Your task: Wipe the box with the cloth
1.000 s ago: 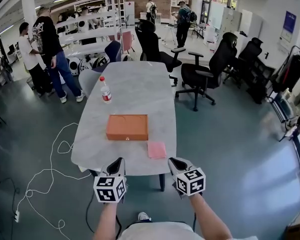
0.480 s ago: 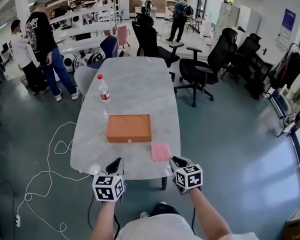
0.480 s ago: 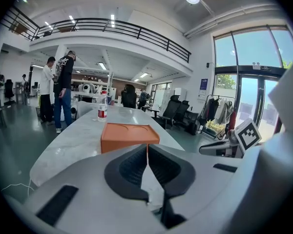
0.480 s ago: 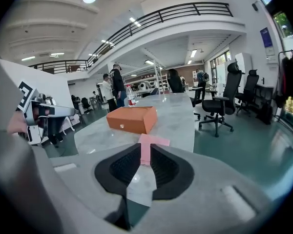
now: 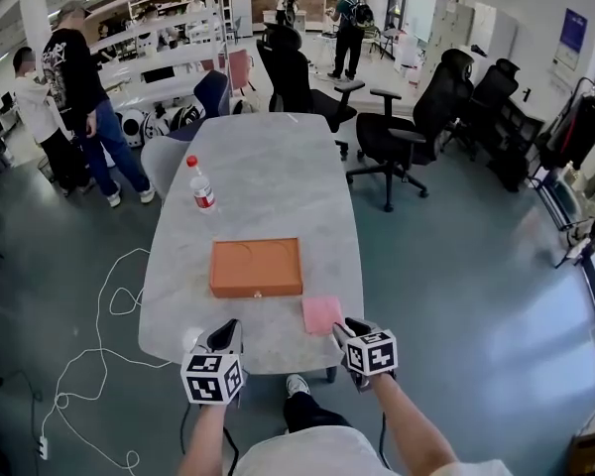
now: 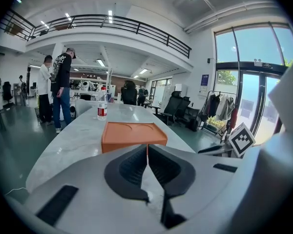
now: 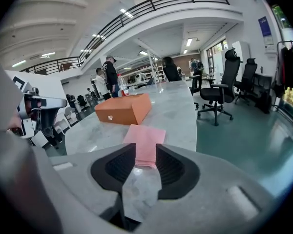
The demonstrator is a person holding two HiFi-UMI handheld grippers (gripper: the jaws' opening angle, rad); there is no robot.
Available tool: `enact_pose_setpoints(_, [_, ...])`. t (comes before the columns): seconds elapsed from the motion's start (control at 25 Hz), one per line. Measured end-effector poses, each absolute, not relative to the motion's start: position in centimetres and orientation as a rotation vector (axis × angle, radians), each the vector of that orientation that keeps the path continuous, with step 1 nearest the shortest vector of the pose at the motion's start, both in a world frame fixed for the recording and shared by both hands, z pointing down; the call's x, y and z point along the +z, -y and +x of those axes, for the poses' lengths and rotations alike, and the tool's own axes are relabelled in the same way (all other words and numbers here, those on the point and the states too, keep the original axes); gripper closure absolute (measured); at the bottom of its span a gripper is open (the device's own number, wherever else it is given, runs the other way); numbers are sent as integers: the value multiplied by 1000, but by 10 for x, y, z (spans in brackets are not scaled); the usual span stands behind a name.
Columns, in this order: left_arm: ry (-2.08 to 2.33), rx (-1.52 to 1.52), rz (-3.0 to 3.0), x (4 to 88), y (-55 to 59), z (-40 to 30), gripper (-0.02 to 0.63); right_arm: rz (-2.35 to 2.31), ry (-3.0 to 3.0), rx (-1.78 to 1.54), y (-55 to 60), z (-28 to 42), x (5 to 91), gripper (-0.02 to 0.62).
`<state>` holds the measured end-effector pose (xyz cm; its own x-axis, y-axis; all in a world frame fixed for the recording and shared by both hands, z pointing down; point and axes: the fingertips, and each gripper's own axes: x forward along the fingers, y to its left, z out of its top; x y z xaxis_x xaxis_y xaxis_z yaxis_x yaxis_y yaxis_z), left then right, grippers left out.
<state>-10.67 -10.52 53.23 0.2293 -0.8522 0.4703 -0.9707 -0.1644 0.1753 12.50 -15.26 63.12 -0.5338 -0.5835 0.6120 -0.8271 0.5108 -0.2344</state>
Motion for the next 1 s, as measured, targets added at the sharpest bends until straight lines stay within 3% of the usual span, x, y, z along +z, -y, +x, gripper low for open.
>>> enact_pose_setpoints(0.16, [1672,382,2062,538,123,-114,591,1138,2259,747,167,121,647,446])
enact_pose_setpoints(0.48, [1675,384,2017,551,143,-127,591,1064,2190,771,176,111,670,446])
enact_pose_setpoints(0.8, [1674,374,2009,551,147,-135,591,1029,2176,792,173,106,674,548])
enact_pose_setpoints(1.0, [1675,369,2015,549,152,-135,591,1045,2235,823,179,107,655,561])
